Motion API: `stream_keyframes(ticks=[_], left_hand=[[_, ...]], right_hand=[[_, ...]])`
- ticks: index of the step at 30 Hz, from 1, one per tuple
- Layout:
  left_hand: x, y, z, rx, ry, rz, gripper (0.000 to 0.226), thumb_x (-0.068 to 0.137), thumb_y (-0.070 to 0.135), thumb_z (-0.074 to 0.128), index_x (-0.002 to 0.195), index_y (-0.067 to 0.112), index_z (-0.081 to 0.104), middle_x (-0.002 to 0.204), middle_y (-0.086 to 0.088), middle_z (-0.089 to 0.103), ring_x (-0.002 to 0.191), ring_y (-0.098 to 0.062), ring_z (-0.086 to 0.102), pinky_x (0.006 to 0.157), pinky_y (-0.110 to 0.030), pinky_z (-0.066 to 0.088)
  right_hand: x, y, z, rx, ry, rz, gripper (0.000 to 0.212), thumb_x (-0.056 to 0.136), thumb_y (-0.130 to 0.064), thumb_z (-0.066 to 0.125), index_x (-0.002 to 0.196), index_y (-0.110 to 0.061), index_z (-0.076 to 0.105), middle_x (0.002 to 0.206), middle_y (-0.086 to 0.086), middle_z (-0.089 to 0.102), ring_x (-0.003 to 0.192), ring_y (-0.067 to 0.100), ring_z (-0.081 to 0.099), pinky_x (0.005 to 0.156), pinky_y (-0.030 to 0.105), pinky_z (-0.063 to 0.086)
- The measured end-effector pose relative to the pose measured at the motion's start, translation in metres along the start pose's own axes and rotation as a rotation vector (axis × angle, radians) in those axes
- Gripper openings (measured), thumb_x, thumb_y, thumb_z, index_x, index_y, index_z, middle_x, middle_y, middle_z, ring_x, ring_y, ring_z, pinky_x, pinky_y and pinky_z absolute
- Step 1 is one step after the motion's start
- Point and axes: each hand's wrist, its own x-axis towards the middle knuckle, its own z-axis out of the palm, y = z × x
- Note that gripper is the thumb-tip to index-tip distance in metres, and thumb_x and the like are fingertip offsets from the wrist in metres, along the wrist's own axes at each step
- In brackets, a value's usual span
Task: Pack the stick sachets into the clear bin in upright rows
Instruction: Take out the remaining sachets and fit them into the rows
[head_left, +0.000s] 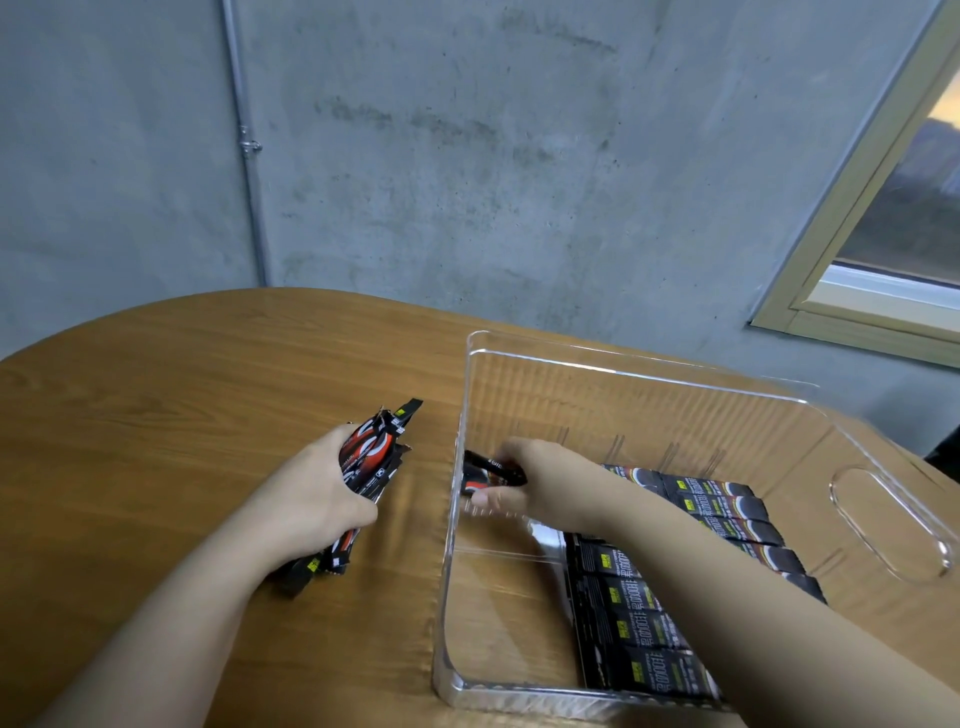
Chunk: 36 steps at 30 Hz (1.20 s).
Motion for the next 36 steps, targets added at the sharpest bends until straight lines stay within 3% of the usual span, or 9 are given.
stream_keyframes(ticks=[4, 7, 10, 15, 18, 22, 26, 30, 36], left_hand=[[-0.001, 0.000, 0.000, -0.003, -0.002, 0.000, 0.046, 0.070, 0.003, 0.066, 0.106, 0.026, 0.052, 0.078, -0.001, 0.066, 0.060, -0.017, 0.059, 0.049, -0.024, 0.041], [-0.001, 0.000, 0.000, -0.002, 0.000, -0.003, 0.047, 0.070, 0.003, 0.067, 0.107, 0.027, 0.049, 0.080, -0.002, 0.066, 0.059, -0.017, 0.058, 0.049, -0.024, 0.041], [-0.001, 0.001, 0.000, 0.007, 0.000, -0.010, 0.044, 0.071, 0.003, 0.066, 0.104, 0.027, 0.050, 0.081, -0.004, 0.066, 0.061, -0.020, 0.060, 0.050, -0.025, 0.042], [-0.001, 0.002, 0.000, 0.007, -0.018, -0.031, 0.049, 0.073, 0.005, 0.067, 0.108, 0.030, 0.045, 0.084, -0.003, 0.066, 0.060, -0.018, 0.059, 0.048, -0.023, 0.039], [-0.001, 0.001, 0.000, 0.012, -0.012, -0.025, 0.047, 0.072, 0.005, 0.067, 0.108, 0.027, 0.048, 0.083, -0.004, 0.066, 0.063, -0.020, 0.061, 0.050, -0.025, 0.041], [-0.001, -0.001, -0.001, 0.023, 0.001, -0.016, 0.043, 0.069, 0.004, 0.067, 0.105, 0.024, 0.053, 0.081, -0.004, 0.067, 0.071, -0.025, 0.065, 0.060, -0.031, 0.049], [-0.002, 0.001, 0.000, 0.022, 0.002, -0.021, 0.046, 0.070, 0.004, 0.067, 0.106, 0.027, 0.050, 0.082, -0.001, 0.065, 0.073, -0.021, 0.063, 0.059, -0.028, 0.046], [-0.003, 0.003, 0.001, 0.007, 0.003, -0.027, 0.062, 0.071, 0.003, 0.067, 0.120, 0.034, 0.044, 0.084, 0.007, 0.062, 0.070, -0.011, 0.060, 0.053, -0.024, 0.039], [-0.004, 0.006, 0.000, 0.001, -0.009, -0.034, 0.072, 0.073, 0.004, 0.067, 0.133, 0.032, 0.040, 0.087, 0.006, 0.062, 0.069, -0.013, 0.061, 0.052, -0.023, 0.039]], right_hand=[[-0.003, -0.003, 0.003, -0.057, 0.030, -0.024, 0.015, 0.084, -0.034, 0.069, 0.087, -0.023, 0.058, 0.078, -0.004, 0.053, 0.070, 0.015, 0.051, 0.056, 0.022, 0.036], [-0.005, -0.003, 0.001, -0.070, 0.096, -0.037, 0.023, 0.088, -0.025, 0.064, 0.069, -0.024, 0.052, 0.065, -0.004, 0.048, 0.060, 0.013, 0.045, 0.048, 0.021, 0.031], [-0.007, -0.002, -0.003, -0.013, 0.164, -0.048, 0.016, 0.091, -0.029, 0.062, 0.086, -0.014, 0.066, 0.063, -0.003, 0.051, 0.056, 0.011, 0.045, 0.049, 0.022, 0.033], [-0.007, -0.001, 0.002, -0.022, 0.158, -0.084, 0.029, 0.087, -0.025, 0.067, 0.064, -0.034, 0.052, 0.064, -0.008, 0.050, 0.058, 0.006, 0.044, 0.049, 0.016, 0.031], [-0.004, -0.004, 0.008, -0.035, 0.140, -0.093, 0.002, 0.086, -0.024, 0.068, 0.085, -0.022, 0.069, 0.079, 0.001, 0.062, 0.072, 0.016, 0.054, 0.058, 0.020, 0.039], [-0.007, -0.005, 0.009, -0.082, 0.166, -0.139, 0.019, 0.094, -0.029, 0.056, 0.088, -0.013, 0.065, 0.084, 0.008, 0.062, 0.077, 0.023, 0.055, 0.066, 0.033, 0.041], [-0.013, -0.002, 0.007, -0.148, 0.159, -0.169, 0.013, 0.089, -0.034, 0.063, 0.086, -0.022, 0.059, 0.085, -0.002, 0.052, 0.083, 0.020, 0.049, 0.069, 0.030, 0.038], [-0.019, -0.001, 0.017, -0.250, 0.029, -0.151, 0.057, 0.082, -0.032, 0.071, 0.134, -0.020, 0.049, 0.122, 0.004, 0.053, 0.115, 0.021, 0.048, 0.093, 0.031, 0.041], [-0.021, 0.000, 0.009, -0.260, 0.214, -0.174, 0.035, 0.085, -0.027, 0.067, 0.117, -0.013, 0.058, 0.111, 0.005, 0.055, 0.108, 0.021, 0.050, 0.083, 0.026, 0.038]])
